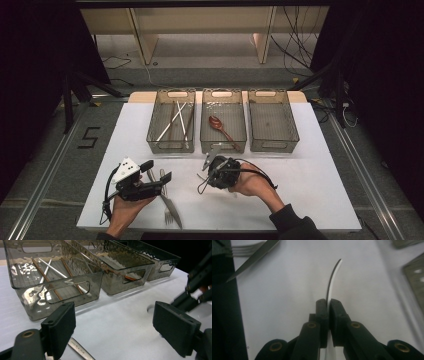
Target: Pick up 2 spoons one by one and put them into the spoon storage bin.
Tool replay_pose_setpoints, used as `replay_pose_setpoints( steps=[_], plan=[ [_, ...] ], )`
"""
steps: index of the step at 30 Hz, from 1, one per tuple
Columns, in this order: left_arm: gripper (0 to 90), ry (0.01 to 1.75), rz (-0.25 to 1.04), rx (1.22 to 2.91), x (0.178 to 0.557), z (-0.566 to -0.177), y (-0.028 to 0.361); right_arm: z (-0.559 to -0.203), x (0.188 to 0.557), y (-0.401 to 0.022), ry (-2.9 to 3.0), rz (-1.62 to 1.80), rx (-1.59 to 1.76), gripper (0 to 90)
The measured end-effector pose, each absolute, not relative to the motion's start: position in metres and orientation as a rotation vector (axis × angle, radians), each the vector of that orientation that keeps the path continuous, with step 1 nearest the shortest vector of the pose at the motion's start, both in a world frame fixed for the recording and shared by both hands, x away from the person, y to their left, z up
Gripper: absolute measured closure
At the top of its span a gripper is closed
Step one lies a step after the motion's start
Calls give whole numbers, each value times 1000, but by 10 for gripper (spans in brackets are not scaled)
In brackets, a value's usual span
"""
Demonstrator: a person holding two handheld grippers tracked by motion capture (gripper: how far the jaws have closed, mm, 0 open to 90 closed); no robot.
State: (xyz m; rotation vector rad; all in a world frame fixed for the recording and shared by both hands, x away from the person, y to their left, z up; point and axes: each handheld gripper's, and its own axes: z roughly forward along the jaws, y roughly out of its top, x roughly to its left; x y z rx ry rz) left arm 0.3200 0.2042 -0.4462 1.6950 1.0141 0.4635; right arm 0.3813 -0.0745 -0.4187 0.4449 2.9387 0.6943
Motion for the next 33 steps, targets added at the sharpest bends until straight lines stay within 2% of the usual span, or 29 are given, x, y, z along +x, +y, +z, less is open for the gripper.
replay_pose_setpoints(
  steps=[17,33],
  plan=[
    [182,1013,462,1696,320,-446,205,-369,448,-97,2631,836,704,867],
    [182,1015,459,1692,320,-446,205,-350,497,-96,2497,837,834,866]
  ],
)
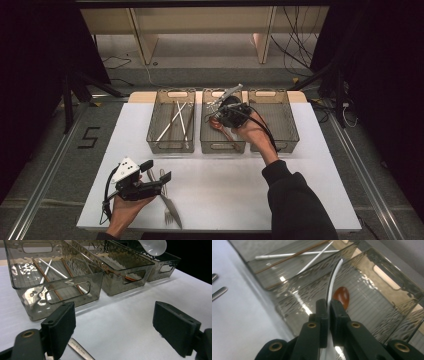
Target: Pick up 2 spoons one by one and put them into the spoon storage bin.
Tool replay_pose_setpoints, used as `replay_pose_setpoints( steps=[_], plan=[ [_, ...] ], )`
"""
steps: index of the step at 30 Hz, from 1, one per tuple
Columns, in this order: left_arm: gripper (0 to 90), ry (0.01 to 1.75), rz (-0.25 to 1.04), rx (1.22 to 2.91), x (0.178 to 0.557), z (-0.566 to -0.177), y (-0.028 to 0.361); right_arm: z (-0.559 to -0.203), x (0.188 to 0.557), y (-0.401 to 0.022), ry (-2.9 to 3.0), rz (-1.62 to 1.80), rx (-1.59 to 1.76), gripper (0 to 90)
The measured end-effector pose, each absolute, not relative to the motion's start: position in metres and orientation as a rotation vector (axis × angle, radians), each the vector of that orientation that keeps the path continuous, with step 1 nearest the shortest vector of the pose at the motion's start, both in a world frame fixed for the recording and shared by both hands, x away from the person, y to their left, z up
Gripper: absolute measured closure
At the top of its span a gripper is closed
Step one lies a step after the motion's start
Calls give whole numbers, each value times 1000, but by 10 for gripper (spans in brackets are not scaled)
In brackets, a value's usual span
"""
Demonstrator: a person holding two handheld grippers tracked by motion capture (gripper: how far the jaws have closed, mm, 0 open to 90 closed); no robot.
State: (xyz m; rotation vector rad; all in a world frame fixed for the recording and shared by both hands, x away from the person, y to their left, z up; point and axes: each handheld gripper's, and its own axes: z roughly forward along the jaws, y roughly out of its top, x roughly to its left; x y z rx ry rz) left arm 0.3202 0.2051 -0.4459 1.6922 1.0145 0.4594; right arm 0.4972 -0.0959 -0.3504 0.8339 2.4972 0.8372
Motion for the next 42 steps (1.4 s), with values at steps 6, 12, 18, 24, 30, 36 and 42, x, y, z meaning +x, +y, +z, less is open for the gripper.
replay_pose_setpoints(
  steps=[6,12,18,24,30,36,42],
  plan=[
    [182,1015,463,1691,320,-446,206,-354,508,-95,2468,834,880,866],
    [182,1014,463,1691,320,-446,206,-363,518,-98,2466,809,924,866],
    [182,1014,464,1691,320,-446,206,-369,524,-98,2461,786,932,865],
    [182,1014,463,1690,320,-446,206,-374,528,-101,2450,778,951,865],
    [182,1015,464,1690,320,-446,206,-380,529,-101,2450,764,958,864],
    [182,1013,465,1694,320,-446,206,-389,531,-104,2448,745,957,862],
    [182,1014,467,1694,320,-446,206,-392,530,-104,2461,736,978,824]
  ],
)
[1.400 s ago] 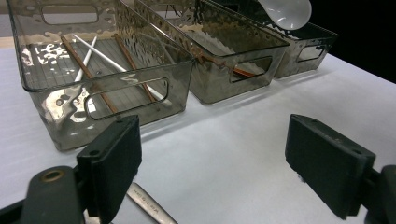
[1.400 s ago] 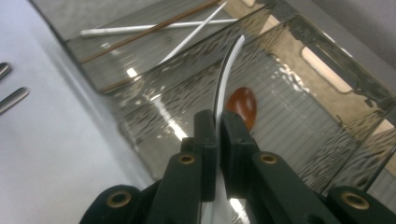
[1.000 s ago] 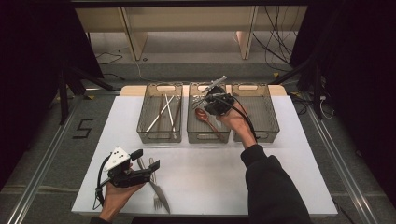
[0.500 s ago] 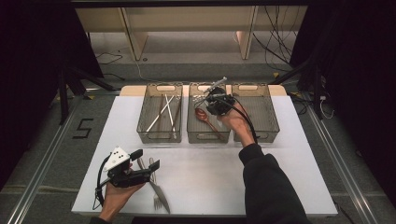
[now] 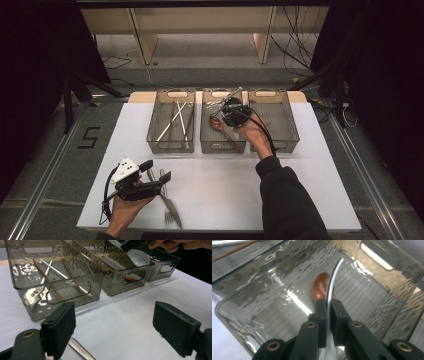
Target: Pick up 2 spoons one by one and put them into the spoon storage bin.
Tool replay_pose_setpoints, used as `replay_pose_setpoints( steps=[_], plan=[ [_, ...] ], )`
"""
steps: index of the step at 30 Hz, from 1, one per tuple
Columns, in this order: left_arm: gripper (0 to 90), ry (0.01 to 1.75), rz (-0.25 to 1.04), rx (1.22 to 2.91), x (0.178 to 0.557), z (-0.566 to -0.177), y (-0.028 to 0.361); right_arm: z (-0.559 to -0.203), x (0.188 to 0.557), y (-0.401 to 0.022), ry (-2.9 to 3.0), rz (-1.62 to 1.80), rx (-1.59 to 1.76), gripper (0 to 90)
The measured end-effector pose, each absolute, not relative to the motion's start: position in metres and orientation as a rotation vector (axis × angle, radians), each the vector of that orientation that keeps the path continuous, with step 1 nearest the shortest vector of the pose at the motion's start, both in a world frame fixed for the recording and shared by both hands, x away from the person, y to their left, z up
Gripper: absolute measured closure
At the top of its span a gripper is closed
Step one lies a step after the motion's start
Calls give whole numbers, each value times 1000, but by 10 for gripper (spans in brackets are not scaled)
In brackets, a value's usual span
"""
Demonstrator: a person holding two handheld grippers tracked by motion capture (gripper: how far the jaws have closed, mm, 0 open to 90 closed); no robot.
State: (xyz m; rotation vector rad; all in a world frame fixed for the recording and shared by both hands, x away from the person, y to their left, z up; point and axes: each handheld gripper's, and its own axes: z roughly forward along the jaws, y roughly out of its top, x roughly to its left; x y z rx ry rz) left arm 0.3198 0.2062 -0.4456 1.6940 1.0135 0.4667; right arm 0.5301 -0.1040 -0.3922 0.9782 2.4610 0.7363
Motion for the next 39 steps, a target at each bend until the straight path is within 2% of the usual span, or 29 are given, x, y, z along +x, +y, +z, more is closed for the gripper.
replay_pose_setpoints(
  steps=[8,10,12,18,33,39],
  plan=[
    [182,1023,474,1689,321,-446,209,-383,515,-104,2468,824,942,676],
    [182,1030,478,1683,322,-446,211,-382,508,-105,2470,853,926,662],
    [182,1039,483,1677,322,-446,214,-380,500,-107,2476,886,914,601],
    [182,1063,488,1667,325,-447,220,-378,472,-115,2468,991,910,491],
    [182,1080,483,1685,330,-449,223,-390,413,-144,2457,1182,933,367],
    [183,1080,482,1702,332,-450,223,-401,392,-159,2454,1210,950,356]
  ],
)
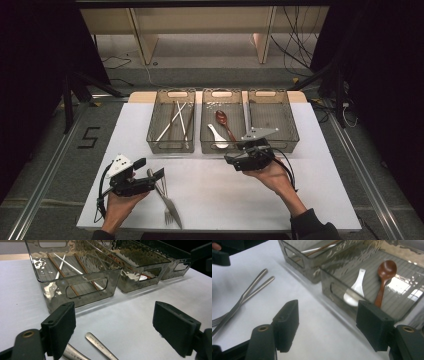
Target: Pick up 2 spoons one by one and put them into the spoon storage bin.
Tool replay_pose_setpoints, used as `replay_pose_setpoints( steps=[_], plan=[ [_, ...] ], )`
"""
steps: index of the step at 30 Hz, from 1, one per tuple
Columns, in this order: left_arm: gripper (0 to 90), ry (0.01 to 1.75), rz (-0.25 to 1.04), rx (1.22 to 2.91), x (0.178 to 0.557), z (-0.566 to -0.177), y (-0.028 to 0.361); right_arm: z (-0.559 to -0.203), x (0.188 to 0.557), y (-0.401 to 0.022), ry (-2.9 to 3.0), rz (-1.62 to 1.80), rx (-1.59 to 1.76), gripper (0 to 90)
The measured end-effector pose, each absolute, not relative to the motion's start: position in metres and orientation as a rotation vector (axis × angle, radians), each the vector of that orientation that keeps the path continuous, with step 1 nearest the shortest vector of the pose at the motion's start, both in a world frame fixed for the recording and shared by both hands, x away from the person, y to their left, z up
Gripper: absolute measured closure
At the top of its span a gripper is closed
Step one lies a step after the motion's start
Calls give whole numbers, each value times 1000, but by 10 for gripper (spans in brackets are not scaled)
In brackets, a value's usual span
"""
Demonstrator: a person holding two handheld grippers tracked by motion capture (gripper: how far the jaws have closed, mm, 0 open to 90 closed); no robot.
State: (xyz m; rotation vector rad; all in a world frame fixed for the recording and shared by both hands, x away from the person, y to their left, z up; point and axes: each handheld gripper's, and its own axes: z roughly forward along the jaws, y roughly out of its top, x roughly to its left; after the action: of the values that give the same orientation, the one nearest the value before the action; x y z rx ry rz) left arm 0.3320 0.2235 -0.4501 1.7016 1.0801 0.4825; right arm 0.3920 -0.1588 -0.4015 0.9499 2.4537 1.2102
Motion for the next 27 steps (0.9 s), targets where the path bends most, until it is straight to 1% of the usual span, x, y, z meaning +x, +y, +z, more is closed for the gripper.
replay_pose_setpoints(
  steps=[8,27],
  plan=[
    [185,1081,476,1722,336,-452,223,-419,371,-179,2425,1278,1009,356],
    [195,1086,456,1764,345,-452,222,-439,345,-195,2422,1309,1033,329]
  ],
)
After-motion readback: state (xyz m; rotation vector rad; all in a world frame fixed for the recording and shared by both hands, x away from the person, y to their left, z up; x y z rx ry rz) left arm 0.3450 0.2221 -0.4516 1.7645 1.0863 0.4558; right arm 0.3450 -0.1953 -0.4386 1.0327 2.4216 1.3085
